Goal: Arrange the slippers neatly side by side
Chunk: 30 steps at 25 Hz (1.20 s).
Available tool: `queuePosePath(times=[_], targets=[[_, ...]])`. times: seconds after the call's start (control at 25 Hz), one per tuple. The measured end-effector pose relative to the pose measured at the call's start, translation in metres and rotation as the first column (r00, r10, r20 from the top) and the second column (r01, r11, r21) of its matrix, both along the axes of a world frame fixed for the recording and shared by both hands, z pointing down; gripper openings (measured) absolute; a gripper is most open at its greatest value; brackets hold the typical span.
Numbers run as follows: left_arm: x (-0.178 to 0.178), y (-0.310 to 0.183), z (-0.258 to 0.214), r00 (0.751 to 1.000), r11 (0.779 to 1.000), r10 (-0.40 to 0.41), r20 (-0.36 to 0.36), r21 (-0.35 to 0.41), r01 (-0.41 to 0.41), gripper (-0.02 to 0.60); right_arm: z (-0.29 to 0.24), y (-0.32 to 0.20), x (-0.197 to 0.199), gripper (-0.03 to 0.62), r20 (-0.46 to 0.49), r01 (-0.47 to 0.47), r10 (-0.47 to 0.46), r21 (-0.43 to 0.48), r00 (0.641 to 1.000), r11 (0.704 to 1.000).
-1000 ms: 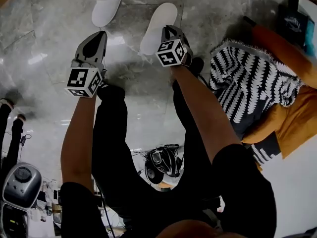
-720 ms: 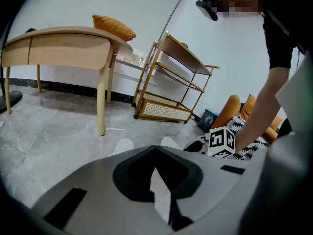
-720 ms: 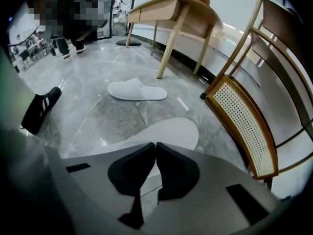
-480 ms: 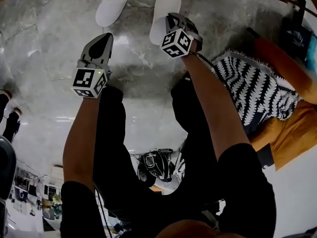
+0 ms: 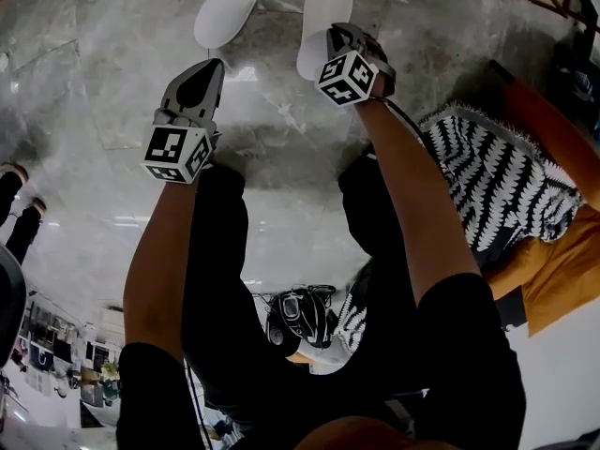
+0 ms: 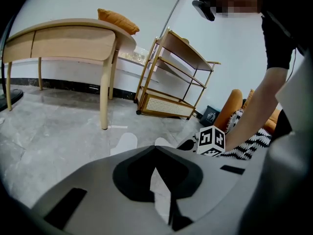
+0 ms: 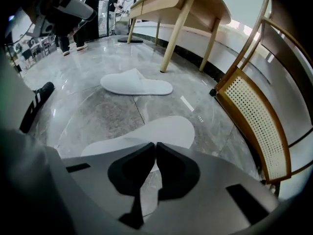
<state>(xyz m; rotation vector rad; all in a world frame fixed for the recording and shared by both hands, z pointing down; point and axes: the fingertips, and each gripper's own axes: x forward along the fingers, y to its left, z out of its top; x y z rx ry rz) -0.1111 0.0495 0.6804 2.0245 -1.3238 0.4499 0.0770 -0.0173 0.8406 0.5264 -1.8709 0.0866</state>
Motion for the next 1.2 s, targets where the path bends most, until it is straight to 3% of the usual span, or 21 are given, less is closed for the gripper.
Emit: queuePosePath(times=[0.12, 0.28, 0.36, 0.6, 0.72, 0.88, 1.04, 1.2], targets=[[0.0, 0.008, 0.004, 1.0, 1.0, 0.001, -0.002, -0.014, -0.001, 0.014, 0.006, 0.002, 0.004, 0.04, 0.004, -0.067, 0.067, -0.025, 0.998, 0.997], [0.0, 0.015, 0.007, 1.0, 1.0, 0.004, -0.005, -0.03, -0.004, 0.014, 0.006, 0.002, 0.005, 0.047, -0.001, -0.07, 0.07, -0.046, 0.998, 0.997], [-0.001, 0.016, 0.005, 1.0, 0.999, 0.004, -0.001, -0.034, -0.004, 0.014, 0.001, 0.002, 0.005, 0.112, 0.002, -0.071, 0.071, -0.055, 0.997, 0.996], [-0.004, 0.012, -0.004, 1.0, 0.999, -0.013, -0.006, -0.05, 0.013, 0.014, -0.05, -0.003, 0.012, 0.133, 0.073, -0.093, 0.097, -0.06, 0.993, 0.994], [-0.01, 0.009, -0.007, 1.0, 0.998, -0.025, -0.009, -0.063, 0.025, 0.014, -0.091, -0.017, -0.002, 0.133, 0.158, -0.029, 0.032, -0.022, 0.987, 0.999], [-0.025, 0.007, -0.013, 1.0, 0.998, -0.027, -0.002, -0.063, 0.027, 0.014, -0.127, -0.032, -0.052, 0.133, 0.288, 0.092, -0.081, -0.025, 0.954, 0.995], [-0.048, 0.003, -0.022, 0.999, 0.999, -0.042, 0.008, -0.023, 0.042, 0.014, -0.131, -0.032, -0.118, 0.121, 0.39, 0.26, -0.204, -0.098, 0.898, 0.961], [-0.076, 0.007, -0.025, 0.997, 0.996, -0.081, 0.016, 0.025, 0.081, 0.014, -0.108, -0.031, -0.173, 0.121, 0.399, 0.373, -0.294, -0.136, 0.868, 0.918]])
